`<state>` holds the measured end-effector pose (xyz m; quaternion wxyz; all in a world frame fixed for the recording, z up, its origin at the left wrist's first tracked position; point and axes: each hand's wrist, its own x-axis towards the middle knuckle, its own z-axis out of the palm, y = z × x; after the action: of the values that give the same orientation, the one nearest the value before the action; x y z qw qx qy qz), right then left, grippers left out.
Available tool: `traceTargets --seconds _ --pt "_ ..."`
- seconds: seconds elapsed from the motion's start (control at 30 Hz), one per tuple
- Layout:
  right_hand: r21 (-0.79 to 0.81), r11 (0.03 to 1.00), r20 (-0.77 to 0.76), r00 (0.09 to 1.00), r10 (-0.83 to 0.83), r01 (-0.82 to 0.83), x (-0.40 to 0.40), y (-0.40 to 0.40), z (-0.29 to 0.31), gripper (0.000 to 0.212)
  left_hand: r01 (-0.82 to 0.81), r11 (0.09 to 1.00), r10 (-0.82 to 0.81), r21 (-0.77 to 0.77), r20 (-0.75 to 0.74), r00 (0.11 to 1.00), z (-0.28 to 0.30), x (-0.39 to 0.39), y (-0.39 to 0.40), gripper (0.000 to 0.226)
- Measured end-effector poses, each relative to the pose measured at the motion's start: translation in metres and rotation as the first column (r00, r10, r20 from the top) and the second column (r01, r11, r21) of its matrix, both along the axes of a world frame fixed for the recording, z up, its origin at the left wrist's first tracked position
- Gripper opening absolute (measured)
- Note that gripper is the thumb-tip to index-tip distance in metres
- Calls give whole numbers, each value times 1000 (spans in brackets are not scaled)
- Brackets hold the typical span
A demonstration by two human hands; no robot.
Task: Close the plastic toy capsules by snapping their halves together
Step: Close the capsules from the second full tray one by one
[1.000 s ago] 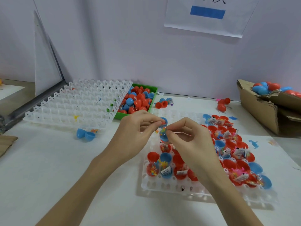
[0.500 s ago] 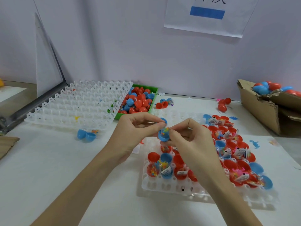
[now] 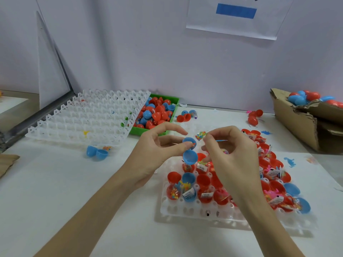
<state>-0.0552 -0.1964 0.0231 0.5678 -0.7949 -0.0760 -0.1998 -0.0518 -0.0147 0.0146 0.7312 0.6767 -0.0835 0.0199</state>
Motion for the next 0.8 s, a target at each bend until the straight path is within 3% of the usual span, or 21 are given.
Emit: traceTargets --seconds 0.1,0.53,0.6,0.73,0.8 --pt "-37 998 -10 999 40 -41 0 -1 1 10 26 998 -28 61 21 999 -1 -2 0 41" --pt "-424 904 146 980 134 -60 1 -4 2 17 -73 985 50 154 148 988 -4 -1 -3 13" --pt "-393 917 114 986 125 -71 0 -4 2 20 -95 984 71 150 159 985 -4 0 -2 11" --pt "-51 962 -165 953 256 -267 -2 -2 5 19 -214 970 195 115 160 968 -5 4 1 7" --pt "18 940 -238 912 334 -339 -3 1 4 30 -254 960 233 114 167 958 -7 4 1 7"
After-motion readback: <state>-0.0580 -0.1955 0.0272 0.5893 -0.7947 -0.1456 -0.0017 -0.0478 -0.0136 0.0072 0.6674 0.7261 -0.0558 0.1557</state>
